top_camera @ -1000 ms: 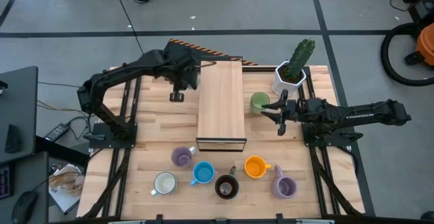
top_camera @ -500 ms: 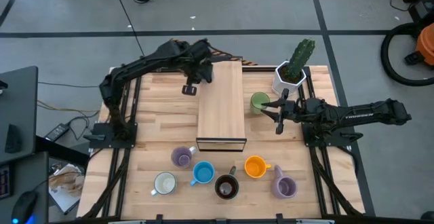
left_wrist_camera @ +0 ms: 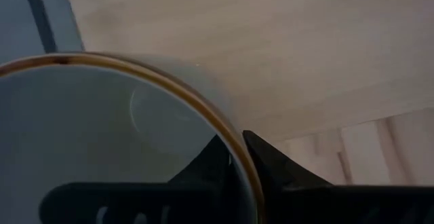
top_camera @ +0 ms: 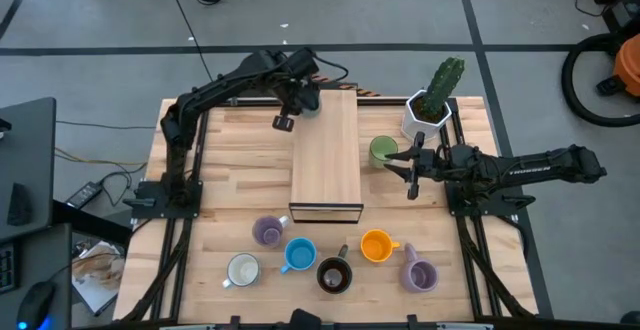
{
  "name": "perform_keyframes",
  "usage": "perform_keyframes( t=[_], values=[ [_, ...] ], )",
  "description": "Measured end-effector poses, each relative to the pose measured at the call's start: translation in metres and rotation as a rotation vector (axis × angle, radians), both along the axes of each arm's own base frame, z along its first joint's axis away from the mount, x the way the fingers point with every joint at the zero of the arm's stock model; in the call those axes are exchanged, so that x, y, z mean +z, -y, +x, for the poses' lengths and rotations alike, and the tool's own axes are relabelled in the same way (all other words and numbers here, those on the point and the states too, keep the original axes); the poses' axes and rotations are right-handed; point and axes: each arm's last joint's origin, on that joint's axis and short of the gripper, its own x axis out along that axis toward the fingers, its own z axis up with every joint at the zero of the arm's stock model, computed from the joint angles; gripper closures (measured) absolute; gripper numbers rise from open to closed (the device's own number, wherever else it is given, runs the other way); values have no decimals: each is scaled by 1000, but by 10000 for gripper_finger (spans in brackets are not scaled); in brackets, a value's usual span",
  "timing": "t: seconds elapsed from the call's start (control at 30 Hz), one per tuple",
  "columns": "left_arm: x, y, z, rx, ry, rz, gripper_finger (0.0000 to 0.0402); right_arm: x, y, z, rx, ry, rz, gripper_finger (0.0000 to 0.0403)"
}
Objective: Place coffee mugs
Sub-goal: Put the blue mug on the shelf
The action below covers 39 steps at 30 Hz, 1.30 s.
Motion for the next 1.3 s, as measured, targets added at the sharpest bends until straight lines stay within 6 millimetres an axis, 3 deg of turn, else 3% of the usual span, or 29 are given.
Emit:
perform_keyframes(
  t=[0.27, 0.8, 1.3],
  values=[
    [0, 2, 2, -17, 3, 10, 357, 0, 0, 0, 0, -3, 1, 281],
    [3, 0, 8, -2, 29, 117, 268, -1, 0, 0, 1, -11, 4, 281],
    [4, -3, 10, -198, -4, 214, 269, -2, 0, 0, 1, -14, 19, 281]
  ],
)
